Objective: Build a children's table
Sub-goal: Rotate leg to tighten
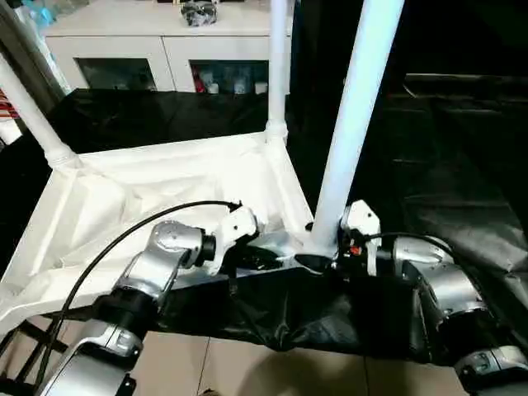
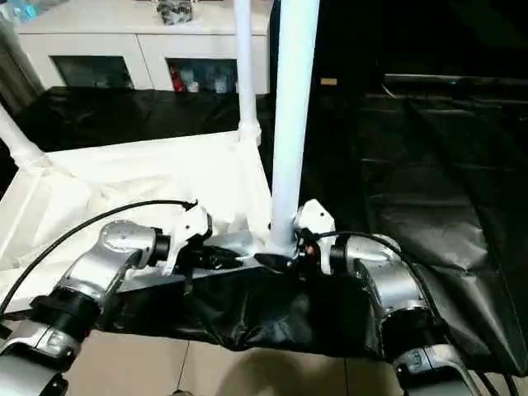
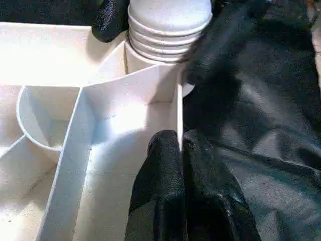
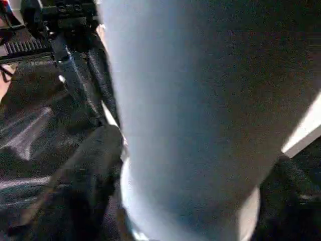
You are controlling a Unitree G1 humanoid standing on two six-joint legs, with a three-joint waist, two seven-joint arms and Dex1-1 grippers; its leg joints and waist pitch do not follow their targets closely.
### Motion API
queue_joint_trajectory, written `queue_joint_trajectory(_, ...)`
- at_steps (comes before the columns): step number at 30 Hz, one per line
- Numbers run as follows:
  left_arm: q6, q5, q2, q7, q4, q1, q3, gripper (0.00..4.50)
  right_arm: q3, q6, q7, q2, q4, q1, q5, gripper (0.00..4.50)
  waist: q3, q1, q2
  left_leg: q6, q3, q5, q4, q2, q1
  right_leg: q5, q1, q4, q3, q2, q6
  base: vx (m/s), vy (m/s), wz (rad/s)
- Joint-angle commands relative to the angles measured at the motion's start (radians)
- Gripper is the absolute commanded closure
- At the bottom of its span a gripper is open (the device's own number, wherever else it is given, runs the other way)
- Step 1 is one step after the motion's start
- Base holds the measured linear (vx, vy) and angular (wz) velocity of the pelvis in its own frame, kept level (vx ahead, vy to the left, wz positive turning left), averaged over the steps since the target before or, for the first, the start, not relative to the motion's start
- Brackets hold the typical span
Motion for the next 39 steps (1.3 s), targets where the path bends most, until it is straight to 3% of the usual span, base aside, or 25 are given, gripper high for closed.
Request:
queue_joint_trajectory(1,-0.008,-0.054,-0.007,-0.016,-0.061,-0.017,0.009,4.5,0.011,0.018,0.021,0.001,-0.011,0.011,0.006,0.9,-0.068,0.002,-0.014,0.08,-0.007,-0.245,-0.073,0.037,0.012,-0.262,0.054,-0.07,0.045,-0.055,-0.236,0.0,0.0,0.0)
queue_joint_trajectory(2,-0.005,-0.056,-0.005,-0.02,-0.065,-0.016,0.008,4.5,0.01,0.026,0.023,0.0,-0.018,0.014,0.013,1.2,-0.068,0.002,-0.015,0.079,-0.006,-0.247,-0.073,0.037,0.013,-0.265,0.054,-0.07,0.045,-0.054,-0.235,0.0,0.0,0.0)
queue_joint_trajectory(5,0.001,-0.059,-0.003,-0.026,-0.073,-0.011,0.007,4.5,0.013,0.042,0.033,-0.002,-0.041,0.025,0.025,1.28,-0.069,0.004,-0.015,0.082,-0.006,-0.23,-0.072,0.038,0.012,-0.244,0.055,-0.068,0.046,-0.055,-0.236,0.0,0.0,0.0)
queue_joint_trajectory(7,0.001,-0.059,-0.003,-0.027,-0.073,-0.011,0.008,4.5,0.015,0.046,0.035,-0.003,-0.046,0.029,0.027,1.63,-0.07,0.006,-0.014,0.084,-0.006,-0.227,-0.071,0.037,0.012,-0.238,0.054,-0.068,0.045,-0.055,-0.238,0.0,0.0,0.0)
queue_joint_trajectory(13,-0.001,-0.042,-0.028,0.021,-0.05,-0.016,0.016,4.5,0.002,0.036,-0.083,0.04,-0.024,0.041,-0.006,1.75,-0.068,0.008,-0.013,0.071,-0.006,-0.239,-0.072,0.036,0.013,-0.264,0.053,-0.071,0.046,-0.056,-0.228,0.0,0.0,0.0)
queue_joint_trajectory(17,-0.007,0.023,-0.097,0.208,0.038,-0.059,0.019,4.5,-0.031,0.014,-0.352,0.132,0.074,0.007,-0.066,1.76,-0.066,-0.007,-0.013,0.035,-0.01,-0.265,-0.077,0.032,0.015,-0.31,0.052,-0.077,0.045,-0.056,-0.212,0.0,0.0,0.0)
queue_joint_trajectory(20,0.003,0.035,-0.15,0.302,0.074,-0.089,0.029,4.5,-0.062,0.033,-0.478,0.189,0.114,-0.015,-0.065,1.76,-0.065,-0.014,-0.012,0.024,-0.01,-0.282,-0.077,0.03,0.019,-0.336,0.05,-0.081,0.045,-0.056,-0.202,0.0,0.0,0.0)
queue_joint_trajectory(22,0.011,0.061,-0.226,0.44,0.13,-0.139,0.032,4.5,-0.102,0.059,-0.663,0.277,0.186,-0.059,-0.061,1.77,-0.066,-0.016,-0.004,0.027,-0.009,-0.272,-0.075,0.029,0.019,-0.32,0.044,-0.082,0.047,-0.055,-0.201,0.0,0.0,0.0)
queue_joint_trajectory(23,0.013,0.066,-0.254,0.494,0.148,-0.155,0.036,4.5,-0.112,0.055,-0.722,0.304,0.217,-0.079,-0.062,1.77,-0.068,-0.016,-0.006,0.02,-0.01,-0.27,-0.075,0.027,0.021,-0.316,0.049,-0.081,0.044,-0.054,-0.2,0.0,0.0,0.0)
queue_joint_trajectory(27,0.005,0.071,-0.284,0.545,0.17,-0.173,0.042,4.5,-0.117,0.025,-0.746,0.34,0.248,-0.106,-0.062,1.77,-0.074,-0.01,-0.002,0.048,-0.009,-0.236,-0.071,0.027,0.014,-0.238,0.054,-0.076,0.045,-0.055,-0.208,0.0,0.0,0.0)
queue_joint_trajectory(28,-0.005,0.072,-0.292,0.549,0.179,-0.178,0.042,4.5,-0.117,0.009,-0.741,0.352,0.256,-0.116,-0.062,1.77,-0.076,-0.011,-0.006,0.06,-0.008,-0.219,-0.07,0.026,0.012,-0.207,0.057,-0.073,0.043,-0.053,-0.216,0.0,0.0,0.0)
queue_joint_trajectory(30,-0.011,0.073,-0.296,0.55,0.183,-0.181,0.044,4.5,-0.116,-0.009,-0.731,0.359,0.259,-0.121,-0.062,1.77,-0.075,-0.009,-0.003,0.071,-0.007,-0.219,-0.068,0.025,0.012,-0.21,0.057,-0.074,0.043,-0.055,-0.222,0.0,0.0,0.0)
queue_joint_trajectory(33,-0.046,0.067,-0.277,0.49,0.162,-0.159,0.039,4.5,-0.137,-0.002,-0.667,0.354,0.258,-0.12,-0.039,1.07,-0.074,-0.009,-0.006,0.076,-0.008,-0.23,-0.07,0.027,0.012,-0.233,0.058,-0.076,0.042,-0.056,-0.217,0.0,0.0,0.0)
queue_joint_trajectory(37,-0.047,0.046,-0.25,0.423,0.119,-0.127,0.03,4.5,-0.131,-0.017,-0.649,0.324,0.256,-0.115,-0.043,0.86,-0.074,-0.01,-0.005,0.083,-0.009,-0.228,-0.071,0.03,0.01,-0.22,0.059,-0.073,0.042,-0.057,-0.225,0.0,0.0,0.0)
queue_joint_trajectory(39,-0.039,0.024,-0.213,0.347,0.068,-0.091,0.02,4.5,-0.115,-0.015,-0.558,0.282,0.219,-0.098,-0.041,0.55,-0.074,-0.012,-0.005,0.085,-0.01,-0.229,-0.071,0.03,0.008,-0.218,0.062,-0.071,0.041,-0.057,-0.228,0.0,0.0,0.0)
